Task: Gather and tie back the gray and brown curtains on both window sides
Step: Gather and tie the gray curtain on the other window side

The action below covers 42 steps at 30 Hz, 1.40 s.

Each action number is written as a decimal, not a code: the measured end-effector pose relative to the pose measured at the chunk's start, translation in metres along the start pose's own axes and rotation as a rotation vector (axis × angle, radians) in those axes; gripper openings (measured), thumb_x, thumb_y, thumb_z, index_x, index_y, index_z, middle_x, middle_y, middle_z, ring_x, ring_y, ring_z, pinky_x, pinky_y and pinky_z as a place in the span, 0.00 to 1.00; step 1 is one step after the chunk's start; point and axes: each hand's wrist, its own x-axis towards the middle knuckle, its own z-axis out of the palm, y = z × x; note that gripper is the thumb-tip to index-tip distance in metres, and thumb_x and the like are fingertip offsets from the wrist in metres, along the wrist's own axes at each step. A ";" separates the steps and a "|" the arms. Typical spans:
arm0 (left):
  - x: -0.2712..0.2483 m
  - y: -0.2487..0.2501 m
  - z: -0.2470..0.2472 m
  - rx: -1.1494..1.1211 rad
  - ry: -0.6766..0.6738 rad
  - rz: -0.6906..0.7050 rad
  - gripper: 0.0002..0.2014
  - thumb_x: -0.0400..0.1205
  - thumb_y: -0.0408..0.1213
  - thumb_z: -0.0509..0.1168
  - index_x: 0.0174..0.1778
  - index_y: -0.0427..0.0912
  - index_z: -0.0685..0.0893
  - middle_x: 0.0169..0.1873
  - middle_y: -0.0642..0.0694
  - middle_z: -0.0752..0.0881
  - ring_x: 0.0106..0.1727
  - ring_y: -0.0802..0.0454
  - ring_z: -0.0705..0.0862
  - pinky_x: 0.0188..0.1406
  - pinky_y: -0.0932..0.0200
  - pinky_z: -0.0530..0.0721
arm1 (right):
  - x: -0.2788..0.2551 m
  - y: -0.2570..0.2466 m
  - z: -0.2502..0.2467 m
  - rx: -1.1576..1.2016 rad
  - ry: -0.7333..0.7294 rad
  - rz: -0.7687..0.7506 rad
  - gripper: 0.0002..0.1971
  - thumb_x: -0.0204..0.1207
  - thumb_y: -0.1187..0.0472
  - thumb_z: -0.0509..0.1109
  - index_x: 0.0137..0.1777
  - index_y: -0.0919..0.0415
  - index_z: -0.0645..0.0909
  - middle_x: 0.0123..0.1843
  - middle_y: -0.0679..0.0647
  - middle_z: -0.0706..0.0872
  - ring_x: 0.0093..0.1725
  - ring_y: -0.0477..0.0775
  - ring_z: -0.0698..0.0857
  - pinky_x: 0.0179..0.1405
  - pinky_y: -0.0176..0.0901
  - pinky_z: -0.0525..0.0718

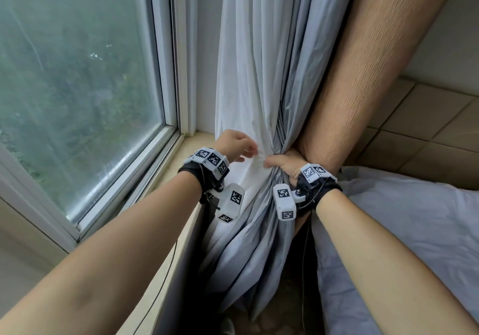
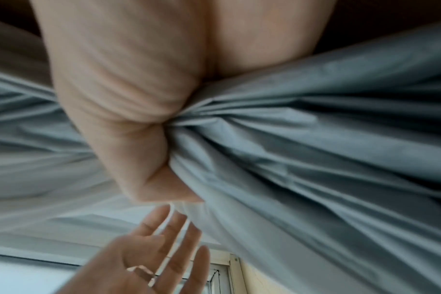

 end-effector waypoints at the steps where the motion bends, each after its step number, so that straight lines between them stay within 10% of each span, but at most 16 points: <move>1: 0.005 -0.005 0.001 0.025 0.082 0.006 0.09 0.81 0.30 0.65 0.54 0.37 0.86 0.53 0.38 0.90 0.56 0.42 0.89 0.52 0.50 0.89 | -0.001 0.000 -0.002 0.005 -0.007 0.026 0.33 0.37 0.59 0.80 0.49 0.65 0.89 0.51 0.60 0.92 0.54 0.64 0.90 0.60 0.64 0.87; 4: 0.020 -0.020 -0.001 0.102 0.093 -0.036 0.36 0.78 0.35 0.71 0.81 0.41 0.63 0.76 0.38 0.72 0.70 0.41 0.78 0.62 0.47 0.84 | -0.017 -0.008 -0.006 -0.006 -0.092 0.086 0.23 0.50 0.64 0.78 0.49 0.68 0.89 0.49 0.60 0.92 0.52 0.64 0.89 0.54 0.58 0.89; 8: 0.026 -0.029 -0.002 0.100 -0.079 -0.059 0.54 0.67 0.51 0.74 0.86 0.51 0.51 0.85 0.44 0.57 0.84 0.42 0.60 0.78 0.38 0.66 | -0.022 -0.012 -0.021 0.011 -0.176 0.176 0.09 0.72 0.75 0.67 0.47 0.66 0.85 0.37 0.58 0.87 0.37 0.58 0.85 0.32 0.43 0.86; 15: 0.016 -0.033 0.003 -0.162 -0.400 -0.054 0.38 0.81 0.40 0.72 0.84 0.48 0.60 0.80 0.47 0.70 0.80 0.49 0.68 0.80 0.41 0.63 | -0.016 -0.011 -0.026 0.026 -0.295 0.263 0.27 0.59 0.68 0.73 0.62 0.72 0.83 0.52 0.70 0.85 0.52 0.70 0.85 0.63 0.76 0.79; 19: 0.018 -0.030 0.002 -0.180 -0.333 0.011 0.05 0.82 0.33 0.69 0.50 0.36 0.83 0.45 0.42 0.86 0.48 0.49 0.86 0.58 0.50 0.83 | -0.014 -0.012 -0.018 0.034 -0.287 0.183 0.23 0.56 0.67 0.73 0.54 0.67 0.87 0.48 0.63 0.88 0.49 0.64 0.87 0.56 0.64 0.84; 23: 0.018 -0.032 -0.009 -0.179 -0.051 -0.019 0.08 0.82 0.32 0.69 0.50 0.28 0.85 0.43 0.38 0.86 0.46 0.45 0.86 0.55 0.49 0.88 | -0.009 -0.008 -0.014 0.058 -0.117 0.067 0.19 0.57 0.69 0.76 0.50 0.66 0.89 0.51 0.58 0.91 0.55 0.62 0.87 0.57 0.53 0.86; 30: -0.009 -0.016 -0.013 -0.146 -0.041 0.038 0.08 0.80 0.28 0.69 0.50 0.25 0.84 0.36 0.38 0.85 0.31 0.53 0.86 0.37 0.59 0.90 | -0.008 -0.008 -0.001 -0.013 0.140 -0.061 0.06 0.64 0.65 0.80 0.36 0.59 0.84 0.41 0.56 0.87 0.45 0.61 0.88 0.52 0.52 0.87; 36: -0.021 0.003 -0.004 -0.080 -0.195 0.015 0.10 0.86 0.32 0.62 0.47 0.31 0.87 0.48 0.35 0.90 0.52 0.45 0.89 0.60 0.49 0.87 | -0.005 -0.003 0.006 -0.004 -0.041 -0.128 0.29 0.48 0.54 0.86 0.53 0.60 0.88 0.49 0.53 0.93 0.52 0.52 0.91 0.61 0.51 0.86; 39: -0.027 0.015 0.004 -0.107 -0.264 -0.058 0.14 0.87 0.41 0.60 0.38 0.41 0.82 0.37 0.47 0.87 0.48 0.47 0.86 0.65 0.49 0.84 | -0.011 -0.004 0.005 0.014 -0.138 -0.125 0.25 0.58 0.62 0.87 0.57 0.62 0.88 0.53 0.53 0.93 0.55 0.48 0.91 0.59 0.43 0.84; 42: -0.028 0.020 0.003 -0.065 -0.330 -0.095 0.18 0.87 0.46 0.54 0.48 0.39 0.85 0.47 0.46 0.89 0.55 0.47 0.86 0.70 0.47 0.79 | -0.009 -0.001 0.000 0.017 -0.159 -0.105 0.29 0.56 0.62 0.87 0.60 0.63 0.88 0.56 0.54 0.92 0.59 0.51 0.90 0.64 0.46 0.82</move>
